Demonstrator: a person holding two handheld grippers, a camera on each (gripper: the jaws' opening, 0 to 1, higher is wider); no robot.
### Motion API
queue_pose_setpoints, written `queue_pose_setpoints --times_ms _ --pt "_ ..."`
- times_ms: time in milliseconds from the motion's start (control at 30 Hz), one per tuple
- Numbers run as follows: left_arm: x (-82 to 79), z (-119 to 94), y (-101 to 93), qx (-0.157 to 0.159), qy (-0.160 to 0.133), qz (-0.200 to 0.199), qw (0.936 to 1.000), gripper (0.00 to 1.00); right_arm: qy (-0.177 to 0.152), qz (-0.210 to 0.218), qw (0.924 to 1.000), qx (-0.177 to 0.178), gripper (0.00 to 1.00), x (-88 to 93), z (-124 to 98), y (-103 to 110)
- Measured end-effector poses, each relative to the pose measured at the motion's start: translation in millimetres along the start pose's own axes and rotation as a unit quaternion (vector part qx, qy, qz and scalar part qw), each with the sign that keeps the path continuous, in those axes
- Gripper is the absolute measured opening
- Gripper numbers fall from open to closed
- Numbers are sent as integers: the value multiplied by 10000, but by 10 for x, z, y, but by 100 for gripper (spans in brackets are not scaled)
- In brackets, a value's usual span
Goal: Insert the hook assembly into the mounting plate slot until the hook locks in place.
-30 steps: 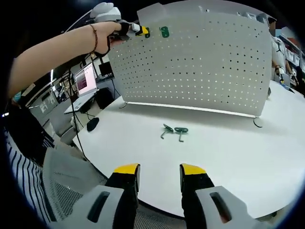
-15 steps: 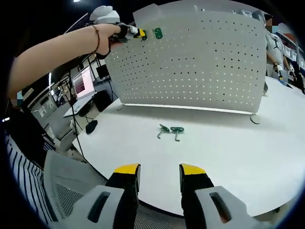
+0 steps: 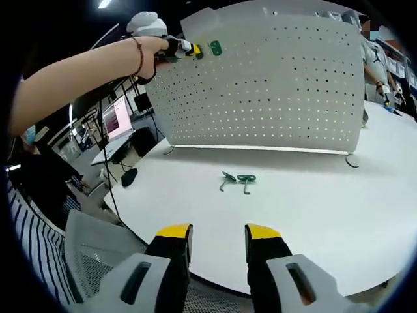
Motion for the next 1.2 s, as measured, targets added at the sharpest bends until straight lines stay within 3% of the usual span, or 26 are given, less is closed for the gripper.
queue_pose_setpoints --times_ms 400,633,700,767,833,967,1100,1200 --pt "39 35 6 -93 203 106 9997 2 -10 93 10000 33 29 -1 4 -23" --pt "48 16 40 -70 293 -124 9995 2 20 59 10000 51 29 9 7 -19" --pt "66 -4 27 -17 509 -37 9987 3 2 54 10000 63 29 4 2 -26" --pt "70 -17 35 18 662 -220 9976 8 -11 54 10000 79 29 -2 -8 -30" --pt "19 -71 52 53 601 -326 9976 21 -19 66 9999 78 29 -3 -7 -33" --pt "-44 -215 73 289 587 -276 9975 22 -45 49 9999 104 29 -13 -3 -46" --pt "-31 -366 115 572 773 -394 9946 41 -70 -8 9999 76 29 -40 -2 -32" --pt "-10 -546 175 751 888 -317 9927 49 -74 -39 9999 76 29 -51 2 -45"
Point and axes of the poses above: the point that each gripper's makers call its tool centre point, and the gripper's own axes: z roughly forward along the fingers, y roughly to its left, x roughly out of its underside, the point moved 1 cm from there along -z, roughly backward along the fingers, and after that the axes turned 1 degree about -x, right-handed, at the moved point
